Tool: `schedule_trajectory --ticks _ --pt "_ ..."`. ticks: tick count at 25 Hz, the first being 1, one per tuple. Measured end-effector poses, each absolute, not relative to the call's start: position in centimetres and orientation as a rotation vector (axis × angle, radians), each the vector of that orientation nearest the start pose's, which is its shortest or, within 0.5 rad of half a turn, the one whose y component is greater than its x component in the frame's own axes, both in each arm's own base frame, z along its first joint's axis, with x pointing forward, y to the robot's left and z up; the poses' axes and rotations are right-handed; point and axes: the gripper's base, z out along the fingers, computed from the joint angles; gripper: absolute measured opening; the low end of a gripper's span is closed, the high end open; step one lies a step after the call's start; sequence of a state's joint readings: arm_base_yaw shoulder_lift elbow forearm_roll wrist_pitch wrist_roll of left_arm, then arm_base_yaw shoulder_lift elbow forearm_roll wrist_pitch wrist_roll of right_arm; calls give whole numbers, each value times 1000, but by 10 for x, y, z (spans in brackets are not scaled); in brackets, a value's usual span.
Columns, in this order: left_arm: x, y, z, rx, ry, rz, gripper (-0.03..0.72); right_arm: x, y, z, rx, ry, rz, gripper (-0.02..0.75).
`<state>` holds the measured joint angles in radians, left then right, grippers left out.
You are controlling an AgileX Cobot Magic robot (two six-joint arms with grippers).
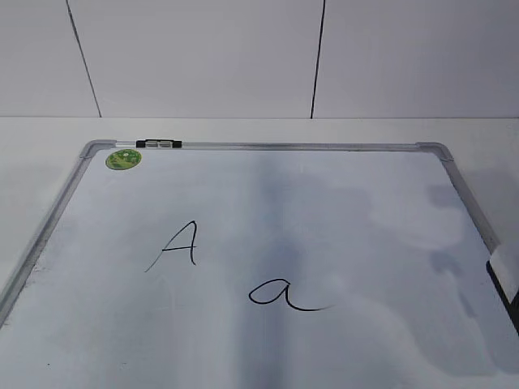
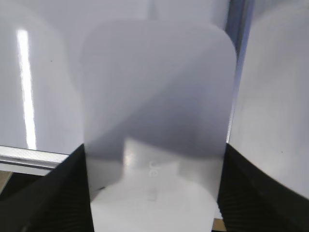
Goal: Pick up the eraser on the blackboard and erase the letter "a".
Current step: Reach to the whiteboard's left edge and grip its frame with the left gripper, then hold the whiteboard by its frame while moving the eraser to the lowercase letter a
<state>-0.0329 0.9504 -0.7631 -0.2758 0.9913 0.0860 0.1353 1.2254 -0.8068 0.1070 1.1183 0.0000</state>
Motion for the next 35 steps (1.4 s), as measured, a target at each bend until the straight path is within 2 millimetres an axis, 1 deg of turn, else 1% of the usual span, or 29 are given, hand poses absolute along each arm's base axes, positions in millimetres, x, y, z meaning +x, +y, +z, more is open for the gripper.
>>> schedule_trajectory --ticks 3,5,8,13,18,23,28,31,35 --pt "188 -27 287 18 2716 -344 375 195 37 251 -128 3002 191 571" --pt "204 -28 279 7 2759 -349 391 196 38 252 -115 2982 215 571" --pt "222 -28 269 -9 2795 -353 399 197 41 253 -115 2970 255 571" --pt "248 -29 254 -7 2823 -342 401 199 42 251 -143 2967 265 571" --pt "269 -28 235 8 2855 -326 401 207 56 242 -241 3011 269 571" --pt "284 -27 216 34 2880 -292 401 228 68 244 -291 3004 271 571" --pt "306 -27 207 71 2890 -279 401 245 72 245 -297 3003 267 571" --pt "320 -27 201 79 2899 -276 400 250 74 245 -313 3003 256 571" --pt "333 -28 190 118 2921 -269 380 252 75 245 -324 3003 248 570"
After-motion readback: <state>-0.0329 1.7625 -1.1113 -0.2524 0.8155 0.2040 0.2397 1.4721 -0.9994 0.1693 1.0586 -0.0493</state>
